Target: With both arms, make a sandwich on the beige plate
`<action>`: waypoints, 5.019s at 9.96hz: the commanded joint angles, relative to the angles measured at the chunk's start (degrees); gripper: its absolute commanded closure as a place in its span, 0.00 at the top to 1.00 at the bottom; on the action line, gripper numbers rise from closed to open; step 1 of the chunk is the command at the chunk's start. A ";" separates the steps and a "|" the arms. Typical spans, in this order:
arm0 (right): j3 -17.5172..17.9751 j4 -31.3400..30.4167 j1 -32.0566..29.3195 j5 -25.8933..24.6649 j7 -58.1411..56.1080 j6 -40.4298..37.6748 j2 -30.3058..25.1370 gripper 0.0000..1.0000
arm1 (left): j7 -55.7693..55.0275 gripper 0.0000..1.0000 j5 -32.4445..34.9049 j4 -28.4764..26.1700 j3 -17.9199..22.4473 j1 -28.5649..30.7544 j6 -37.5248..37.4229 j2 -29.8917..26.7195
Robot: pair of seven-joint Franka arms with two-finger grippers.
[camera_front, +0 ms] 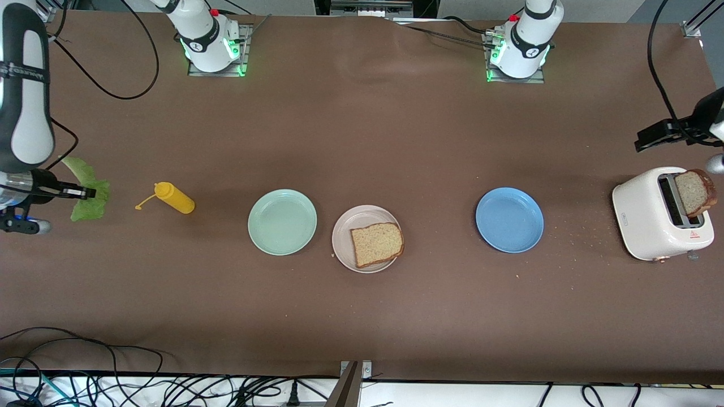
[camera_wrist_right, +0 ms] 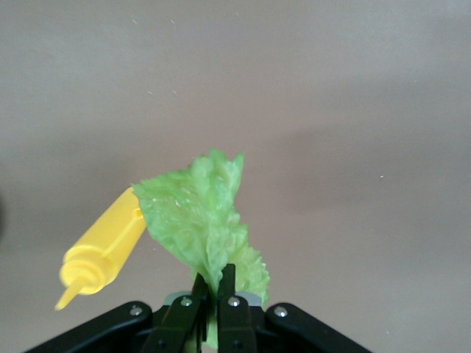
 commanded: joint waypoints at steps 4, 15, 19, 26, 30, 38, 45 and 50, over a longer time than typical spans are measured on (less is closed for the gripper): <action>10.48 13.22 1.13 3.76 3.73 -2.05 2.85 0.00 | 2.28 1.00 -4.12 -0.20 0.13 1.66 -0.50 -0.97; 18.25 15.35 19.50 6.93 57.48 28.54 15.77 0.00 | 1.58 1.00 -5.29 0.50 -6.73 1.14 -2.17 -3.52; 18.51 15.70 22.22 7.19 78.40 31.70 18.23 0.00 | 1.58 1.00 -5.29 0.59 -6.73 1.14 -2.70 -2.73; 21.49 22.82 24.17 18.15 111.86 45.90 27.10 0.00 | 1.93 1.00 -4.59 3.38 -6.20 2.02 -5.57 -2.11; 25.89 22.91 25.57 18.71 115.81 52.54 30.19 0.00 | 1.93 1.00 -4.41 6.48 -5.06 3.16 -16.14 -2.11; 26.33 22.30 28.74 18.62 117.50 53.42 34.15 0.00 | 1.76 1.00 -4.58 9.73 -4.97 5.88 -10.87 4.13; 26.16 22.21 29.53 17.39 118.29 52.54 33.80 0.78 | 2.20 1.00 -4.67 9.90 -5.41 4.92 -8.68 5.35; 22.75 22.82 28.65 17.04 117.85 39.93 29.51 0.93 | 1.58 1.00 -4.67 9.99 -5.59 3.77 -7.89 5.36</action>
